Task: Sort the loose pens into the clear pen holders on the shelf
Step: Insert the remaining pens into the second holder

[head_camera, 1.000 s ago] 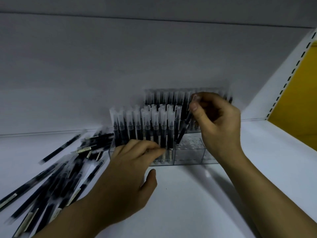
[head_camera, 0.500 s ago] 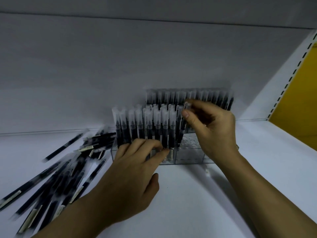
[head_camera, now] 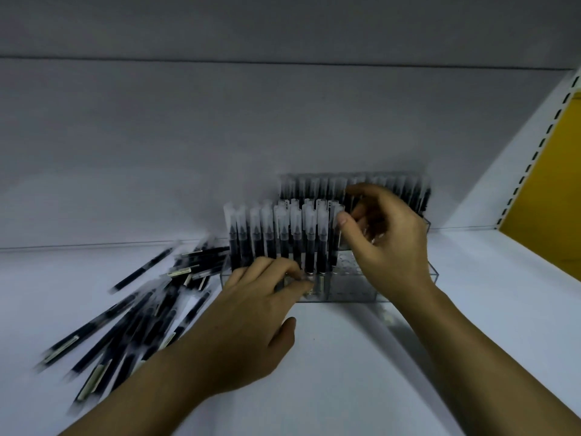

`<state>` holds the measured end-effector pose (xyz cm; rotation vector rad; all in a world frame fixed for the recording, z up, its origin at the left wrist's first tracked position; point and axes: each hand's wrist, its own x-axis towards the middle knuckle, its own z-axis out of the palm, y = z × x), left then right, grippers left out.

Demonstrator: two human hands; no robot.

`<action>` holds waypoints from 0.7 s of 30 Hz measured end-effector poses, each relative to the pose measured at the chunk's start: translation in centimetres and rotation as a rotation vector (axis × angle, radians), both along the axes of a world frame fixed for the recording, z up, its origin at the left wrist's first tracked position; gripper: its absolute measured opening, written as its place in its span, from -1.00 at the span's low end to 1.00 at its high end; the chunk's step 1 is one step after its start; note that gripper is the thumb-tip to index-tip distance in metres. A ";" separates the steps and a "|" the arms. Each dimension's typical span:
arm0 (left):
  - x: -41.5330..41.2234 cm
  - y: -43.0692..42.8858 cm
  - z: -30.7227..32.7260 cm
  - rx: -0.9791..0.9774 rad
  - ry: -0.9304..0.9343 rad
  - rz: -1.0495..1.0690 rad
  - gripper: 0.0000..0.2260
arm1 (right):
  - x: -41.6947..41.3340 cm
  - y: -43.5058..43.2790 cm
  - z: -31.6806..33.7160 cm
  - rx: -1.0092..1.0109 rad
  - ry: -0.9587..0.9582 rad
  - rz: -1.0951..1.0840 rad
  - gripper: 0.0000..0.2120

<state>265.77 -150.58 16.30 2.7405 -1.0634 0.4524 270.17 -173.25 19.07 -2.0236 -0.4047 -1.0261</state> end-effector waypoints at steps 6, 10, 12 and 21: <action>-3.1 4.1 0.3 0.053 0.028 0.137 -0.55 | -1.7 2.0 -0.4 -0.328 -0.246 0.077 -0.85; -4.8 8.7 1.2 0.110 0.032 0.219 -0.55 | -3.0 5.4 -1.6 -0.558 -0.175 0.217 -0.83; -5.2 10.5 1.9 0.147 0.007 0.299 -0.58 | -3.3 7.0 -1.9 -0.660 -0.162 0.265 -0.84; -2.2 13.8 3.3 0.119 0.557 0.805 -0.27 | -1.9 14.8 -1.4 -0.753 0.009 0.397 -0.79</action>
